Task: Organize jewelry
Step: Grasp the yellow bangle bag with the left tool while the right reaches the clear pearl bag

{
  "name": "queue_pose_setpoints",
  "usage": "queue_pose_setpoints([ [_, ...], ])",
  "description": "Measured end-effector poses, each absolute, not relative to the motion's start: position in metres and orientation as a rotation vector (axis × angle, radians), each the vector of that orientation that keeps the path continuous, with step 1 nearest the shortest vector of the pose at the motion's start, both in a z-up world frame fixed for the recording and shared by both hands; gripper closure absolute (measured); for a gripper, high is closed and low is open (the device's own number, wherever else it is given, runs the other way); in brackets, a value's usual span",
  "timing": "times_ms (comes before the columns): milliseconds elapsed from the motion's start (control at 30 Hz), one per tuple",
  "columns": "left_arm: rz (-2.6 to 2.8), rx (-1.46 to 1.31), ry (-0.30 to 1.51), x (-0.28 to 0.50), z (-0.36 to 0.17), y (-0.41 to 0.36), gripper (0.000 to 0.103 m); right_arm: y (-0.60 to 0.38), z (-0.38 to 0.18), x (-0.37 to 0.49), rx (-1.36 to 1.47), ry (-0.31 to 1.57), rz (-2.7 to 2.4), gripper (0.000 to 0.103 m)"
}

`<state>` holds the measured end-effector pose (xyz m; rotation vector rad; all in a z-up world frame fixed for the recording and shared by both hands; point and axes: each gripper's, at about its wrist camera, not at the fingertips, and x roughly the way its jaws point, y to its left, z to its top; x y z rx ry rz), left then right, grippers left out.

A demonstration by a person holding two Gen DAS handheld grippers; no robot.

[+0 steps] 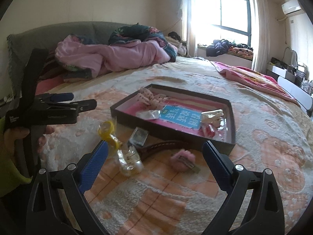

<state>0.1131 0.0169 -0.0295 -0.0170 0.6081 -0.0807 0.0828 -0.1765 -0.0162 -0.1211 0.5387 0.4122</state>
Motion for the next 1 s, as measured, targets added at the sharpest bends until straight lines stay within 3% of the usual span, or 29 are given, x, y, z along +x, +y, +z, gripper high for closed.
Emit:
queue_pose_setpoints([
  [633, -0.202, -0.051, 0.797, 0.121, -0.064, 0.0, 0.012, -0.154, -0.057, 0.095, -0.203, 0.628, 0.431, 0.01],
  [833, -0.266, -0.11, 0.876, 0.124, -0.074, -0.002, 0.03, -0.147, -0.064, 0.106, -0.211, 0.665, 0.48, 0.027],
  [1000, -0.307, -0.16, 0.916, 0.127, -0.08, -0.002, 0.043, -0.144, -0.069, 0.112, -0.19, 0.697, 0.559, 0.062],
])
